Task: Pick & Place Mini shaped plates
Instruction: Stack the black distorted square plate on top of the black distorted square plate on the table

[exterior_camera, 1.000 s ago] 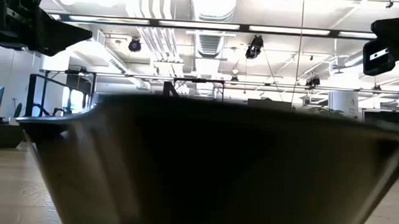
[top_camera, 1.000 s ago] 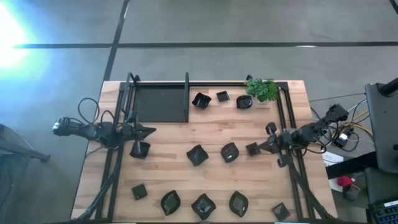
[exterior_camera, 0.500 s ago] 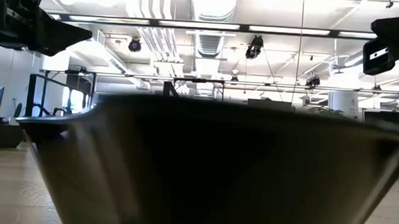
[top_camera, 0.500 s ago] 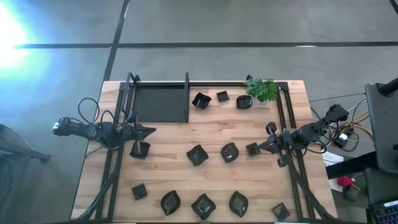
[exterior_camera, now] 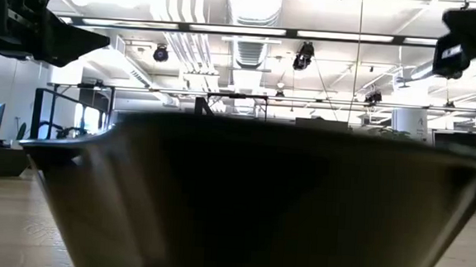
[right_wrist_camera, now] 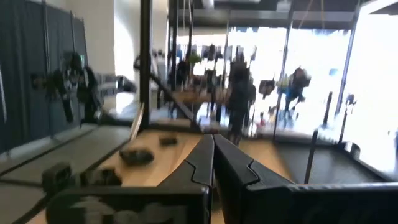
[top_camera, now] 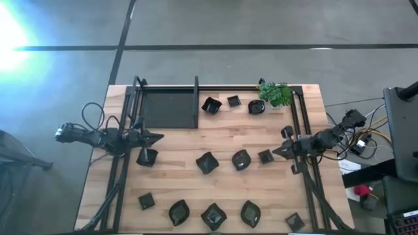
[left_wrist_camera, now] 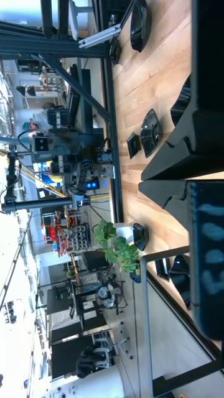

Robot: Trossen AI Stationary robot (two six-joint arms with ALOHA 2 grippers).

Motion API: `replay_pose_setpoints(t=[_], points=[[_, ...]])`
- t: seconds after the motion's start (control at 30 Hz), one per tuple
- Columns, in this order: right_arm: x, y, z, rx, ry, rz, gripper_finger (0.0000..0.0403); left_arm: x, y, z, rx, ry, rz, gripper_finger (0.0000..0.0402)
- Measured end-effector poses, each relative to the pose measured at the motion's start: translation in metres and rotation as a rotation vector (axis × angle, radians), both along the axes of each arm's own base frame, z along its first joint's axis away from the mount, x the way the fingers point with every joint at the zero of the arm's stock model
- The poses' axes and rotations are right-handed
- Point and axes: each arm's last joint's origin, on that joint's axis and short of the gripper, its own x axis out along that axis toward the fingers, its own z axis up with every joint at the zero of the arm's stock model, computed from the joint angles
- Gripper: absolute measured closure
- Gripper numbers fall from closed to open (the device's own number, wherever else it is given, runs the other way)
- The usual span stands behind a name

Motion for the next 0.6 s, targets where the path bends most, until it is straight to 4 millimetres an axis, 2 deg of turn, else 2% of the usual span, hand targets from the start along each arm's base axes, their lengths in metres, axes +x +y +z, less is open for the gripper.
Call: replay_pose_setpoints(t=[0.27,0.6], points=[[-0.005,-0.006,0.02,-0.075,-0.198,-0.159,0.0394,0.0,0.0,0.0,0.0,0.0,0.0,0.0402],[-0.007,-0.014,0.023,0.018,-0.168,-0.376,0.0394,0.0,0.0,0.0,0.0,0.001,0.0,0.0402]])
